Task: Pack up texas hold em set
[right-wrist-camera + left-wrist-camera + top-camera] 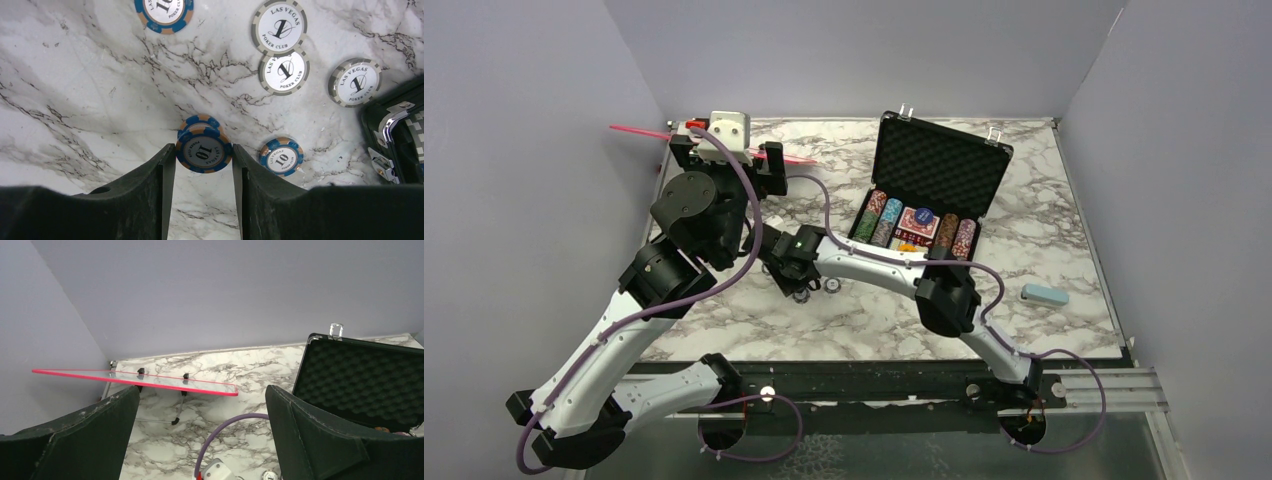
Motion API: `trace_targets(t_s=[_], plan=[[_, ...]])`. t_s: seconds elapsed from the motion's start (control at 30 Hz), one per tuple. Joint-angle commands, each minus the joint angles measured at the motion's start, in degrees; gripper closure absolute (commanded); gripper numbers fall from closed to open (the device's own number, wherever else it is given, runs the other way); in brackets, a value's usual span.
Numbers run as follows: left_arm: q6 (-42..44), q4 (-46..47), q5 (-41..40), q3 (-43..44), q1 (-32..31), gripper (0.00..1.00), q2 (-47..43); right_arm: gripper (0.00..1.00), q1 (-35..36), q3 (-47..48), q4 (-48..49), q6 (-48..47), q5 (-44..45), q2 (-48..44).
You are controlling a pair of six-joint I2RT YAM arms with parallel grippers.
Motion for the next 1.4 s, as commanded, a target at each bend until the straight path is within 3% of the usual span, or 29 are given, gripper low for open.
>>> trace_targets(t_s=[0.0,0.47,0.77,1.13,1.37], plan=[[0.5,0.1,-1.5,0.7,0.0,0.01,0.1,0.54,-0.7,0.5,1.4,-0.3,-0.2,1.1],[0.9,0.2,-1.7,0.4,0.0,0.01,0.6,0.54,-1.0,-1.5,2.5,-0.6,-4.1,2.4],[1.0,0.3,-1.7,0.1,0.0,0.01,0.4,0.47,-1.0,0.0,1.4,-1.1,-3.3,3.2],[1.4,0.3,-1.8,1.6,0.0,0.01,0.5,0.38,-1.0,4.6,4.9,-2.6,-4.2,3.9],[2.3,-0.3,-2.3,2.5,0.0,0.01,0.9,0.38,-1.5,13.0,5.6,-0.1,-4.0,11.7]])
